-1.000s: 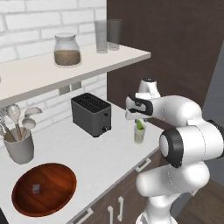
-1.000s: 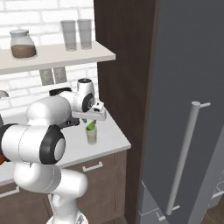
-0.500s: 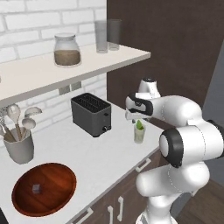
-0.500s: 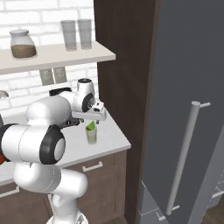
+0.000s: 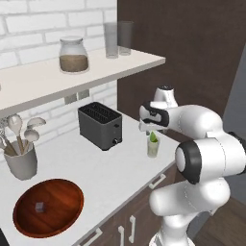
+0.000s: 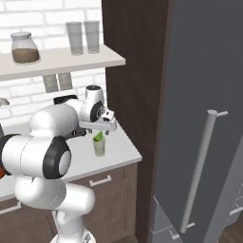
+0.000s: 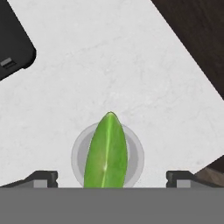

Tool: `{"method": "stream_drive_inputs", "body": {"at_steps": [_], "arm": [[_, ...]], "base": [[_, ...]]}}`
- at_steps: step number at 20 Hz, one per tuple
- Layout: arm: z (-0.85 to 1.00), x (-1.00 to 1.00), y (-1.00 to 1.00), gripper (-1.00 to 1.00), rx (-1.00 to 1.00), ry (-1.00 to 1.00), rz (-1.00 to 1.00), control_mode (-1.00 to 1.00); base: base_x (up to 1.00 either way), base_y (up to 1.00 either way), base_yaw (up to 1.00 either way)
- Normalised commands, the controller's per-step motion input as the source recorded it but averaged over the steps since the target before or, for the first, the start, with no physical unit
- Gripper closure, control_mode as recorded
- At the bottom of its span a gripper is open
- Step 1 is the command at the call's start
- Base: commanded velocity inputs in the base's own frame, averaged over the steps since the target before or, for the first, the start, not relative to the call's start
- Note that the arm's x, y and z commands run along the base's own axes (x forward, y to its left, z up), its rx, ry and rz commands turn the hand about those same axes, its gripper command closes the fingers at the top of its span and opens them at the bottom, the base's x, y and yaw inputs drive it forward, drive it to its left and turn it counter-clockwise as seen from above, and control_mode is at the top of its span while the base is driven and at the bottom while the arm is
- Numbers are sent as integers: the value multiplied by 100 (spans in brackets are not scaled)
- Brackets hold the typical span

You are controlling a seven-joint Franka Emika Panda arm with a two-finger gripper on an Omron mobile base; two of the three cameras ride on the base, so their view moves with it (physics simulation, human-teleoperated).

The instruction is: Grab a lemon wedge from the fridge and one ice cube from the ice bowl, and put them in the glass of lemonade.

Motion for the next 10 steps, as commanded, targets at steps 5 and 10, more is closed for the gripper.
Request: {"method": "stream_drive_inputs", "body": {"at_steps": [5, 10], "arm": [[13, -63, -2, -100, 1, -4, 0, -100], [80, -89, 2, -100, -3, 0, 1, -100]], "base": [[0, 0, 0], [0, 0, 0]]}}
